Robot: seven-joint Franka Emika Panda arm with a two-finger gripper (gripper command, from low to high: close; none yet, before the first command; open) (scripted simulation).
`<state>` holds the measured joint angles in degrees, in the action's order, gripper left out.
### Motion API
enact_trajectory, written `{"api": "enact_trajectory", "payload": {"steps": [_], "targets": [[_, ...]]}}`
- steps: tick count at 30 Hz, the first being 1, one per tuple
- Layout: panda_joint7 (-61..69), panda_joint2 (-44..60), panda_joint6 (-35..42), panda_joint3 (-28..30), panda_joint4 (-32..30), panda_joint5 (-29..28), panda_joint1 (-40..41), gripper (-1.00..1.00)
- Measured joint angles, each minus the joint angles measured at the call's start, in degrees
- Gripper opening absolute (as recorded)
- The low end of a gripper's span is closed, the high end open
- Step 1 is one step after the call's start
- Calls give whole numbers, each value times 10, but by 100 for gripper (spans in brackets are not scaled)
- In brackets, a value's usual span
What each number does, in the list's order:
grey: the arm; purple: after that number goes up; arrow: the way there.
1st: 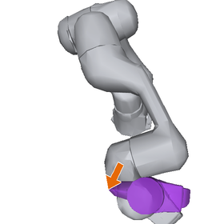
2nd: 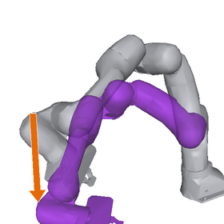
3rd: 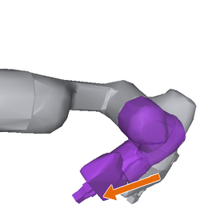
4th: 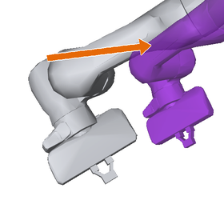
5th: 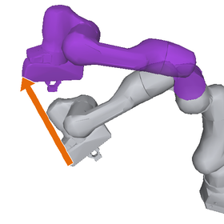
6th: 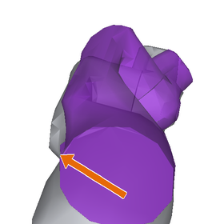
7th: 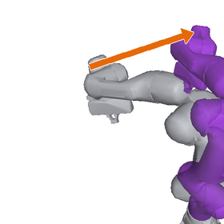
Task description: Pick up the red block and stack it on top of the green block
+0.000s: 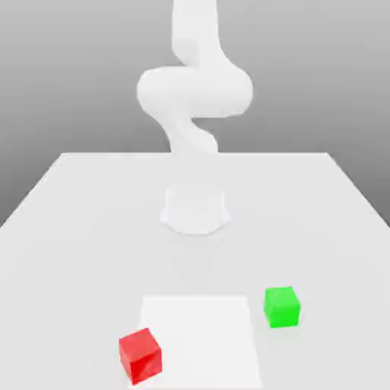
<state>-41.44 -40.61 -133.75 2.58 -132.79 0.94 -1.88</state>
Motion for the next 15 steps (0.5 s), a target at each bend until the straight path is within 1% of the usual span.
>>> {"api": "enact_trajectory", "payload": {"steps": [10,15], "targets": [[186,212,-79,93,-41,50,-61,0],[280,316,-118,119,-61,77,-72,0]]}}
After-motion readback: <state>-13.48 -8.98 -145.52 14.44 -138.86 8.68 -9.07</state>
